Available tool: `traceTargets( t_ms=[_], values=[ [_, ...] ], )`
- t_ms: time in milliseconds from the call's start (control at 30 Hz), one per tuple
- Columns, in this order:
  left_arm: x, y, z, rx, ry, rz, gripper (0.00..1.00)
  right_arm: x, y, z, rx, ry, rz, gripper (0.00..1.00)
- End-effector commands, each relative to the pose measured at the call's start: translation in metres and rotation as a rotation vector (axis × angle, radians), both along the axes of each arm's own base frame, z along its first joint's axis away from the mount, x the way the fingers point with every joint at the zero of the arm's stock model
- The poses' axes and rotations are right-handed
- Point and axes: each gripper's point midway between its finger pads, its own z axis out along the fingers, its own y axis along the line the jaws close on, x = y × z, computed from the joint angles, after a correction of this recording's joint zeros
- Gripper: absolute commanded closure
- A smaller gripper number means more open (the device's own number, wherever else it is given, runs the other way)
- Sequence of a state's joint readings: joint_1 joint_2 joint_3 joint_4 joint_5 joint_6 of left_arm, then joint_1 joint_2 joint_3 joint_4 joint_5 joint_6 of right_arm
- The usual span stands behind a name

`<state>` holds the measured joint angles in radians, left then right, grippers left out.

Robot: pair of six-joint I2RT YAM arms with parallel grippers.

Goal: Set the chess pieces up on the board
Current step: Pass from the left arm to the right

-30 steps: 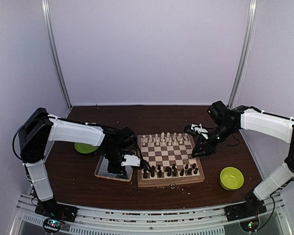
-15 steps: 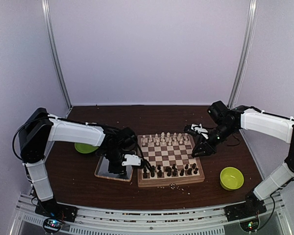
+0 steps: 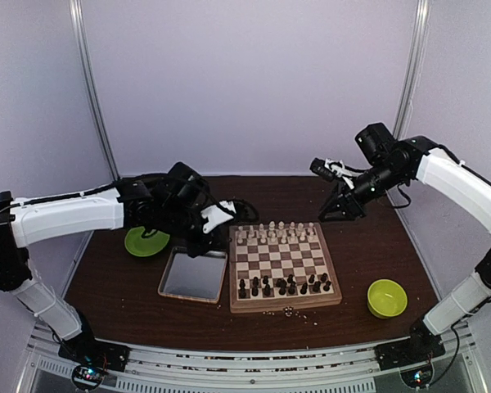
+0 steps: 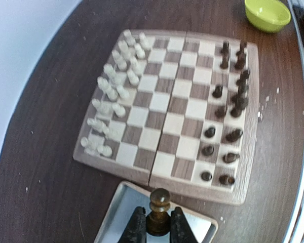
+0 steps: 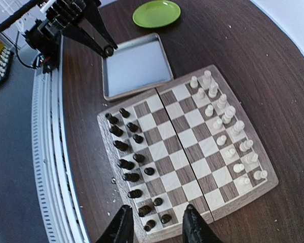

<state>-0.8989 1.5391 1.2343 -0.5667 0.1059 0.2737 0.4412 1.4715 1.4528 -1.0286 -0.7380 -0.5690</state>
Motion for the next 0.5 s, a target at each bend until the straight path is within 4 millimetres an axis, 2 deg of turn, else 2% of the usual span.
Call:
traceTargets(
  t_ms=[0,200,467],
  values=[
    [0.007,-0.045,0.054,-0.348,-0.008,0.028,0.96,-0.009,0.019,0.017,0.106,0.163,0.032,0.64],
    [0.013,-0.069,0.067,-0.467,0.004,0.057,0.96,0.002,0.054,0.024,0.158,0.26,0.059,0.63],
    [0.011,-0.086,0.066,-0.472,0.018,0.042,0.95,0.009,0.094,0.015,0.164,0.317,0.067,0.63]
  ],
)
